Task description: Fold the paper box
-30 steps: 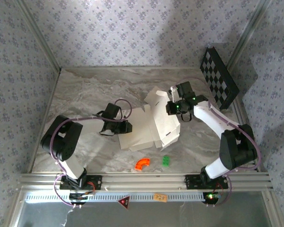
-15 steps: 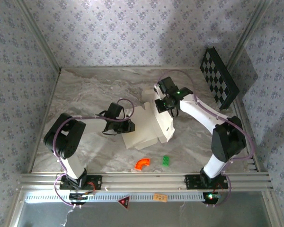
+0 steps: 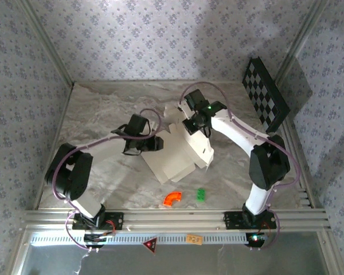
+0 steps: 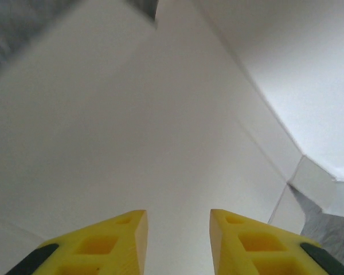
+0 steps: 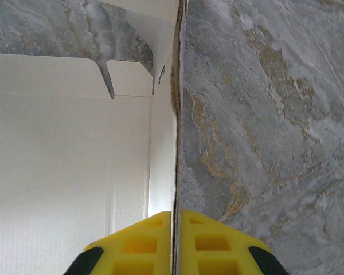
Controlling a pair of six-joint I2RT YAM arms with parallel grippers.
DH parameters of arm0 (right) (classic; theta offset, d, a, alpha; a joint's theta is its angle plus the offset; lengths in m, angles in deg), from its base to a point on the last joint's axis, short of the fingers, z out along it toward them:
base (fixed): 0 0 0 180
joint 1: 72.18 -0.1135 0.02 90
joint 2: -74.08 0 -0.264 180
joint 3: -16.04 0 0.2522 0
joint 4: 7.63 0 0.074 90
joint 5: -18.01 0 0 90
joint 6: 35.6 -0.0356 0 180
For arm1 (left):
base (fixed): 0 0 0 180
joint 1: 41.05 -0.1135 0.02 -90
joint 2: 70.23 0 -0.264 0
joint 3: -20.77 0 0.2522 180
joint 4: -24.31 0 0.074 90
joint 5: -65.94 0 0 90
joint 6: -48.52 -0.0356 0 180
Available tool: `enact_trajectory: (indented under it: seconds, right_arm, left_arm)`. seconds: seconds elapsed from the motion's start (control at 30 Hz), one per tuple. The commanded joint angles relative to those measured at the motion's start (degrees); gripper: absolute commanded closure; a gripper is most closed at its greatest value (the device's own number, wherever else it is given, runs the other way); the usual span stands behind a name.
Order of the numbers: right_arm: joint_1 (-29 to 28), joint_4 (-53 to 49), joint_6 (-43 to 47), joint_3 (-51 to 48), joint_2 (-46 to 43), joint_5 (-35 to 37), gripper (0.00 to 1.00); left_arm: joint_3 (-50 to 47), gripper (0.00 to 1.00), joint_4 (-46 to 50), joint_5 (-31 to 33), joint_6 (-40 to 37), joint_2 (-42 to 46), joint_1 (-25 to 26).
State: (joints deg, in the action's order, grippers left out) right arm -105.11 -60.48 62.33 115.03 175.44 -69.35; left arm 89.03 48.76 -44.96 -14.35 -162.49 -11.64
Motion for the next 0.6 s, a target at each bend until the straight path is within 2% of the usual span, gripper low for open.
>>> enact_trajectory:
  seconds: [0.0,0.17,0.3,0.4,0.57]
  right_arm:
    - [0.3,-5.3,8.0,2.0,2.9,-1.2,1.00]
    - [0.6,-5.4,12.7,4.1,3.6,-0.5,1.00]
    - [0.6,-5.4,15.6,4.9,4.1,0.4,1.00]
    - [0.7,-5.0,17.3,5.1,4.3,-0.1,1.00]
    - [1.2,-4.8,17.0,5.6,4.5,-1.8,1.00]
  left_arm:
    - [4.6,0.61,6.3,2.3,-5.1,1.7,-3.2]
    - [10.4,0.49,7.5,1.8,-13.9,0.8,-6.1]
    - [16.8,0.41,9.4,-2.9,-23.0,-3.2,-7.3]
    - [20.1,0.40,9.0,-2.5,-28.0,-5.7,-7.5]
    - [25.0,0.38,8.1,-1.6,-31.2,-10.7,-8.9]
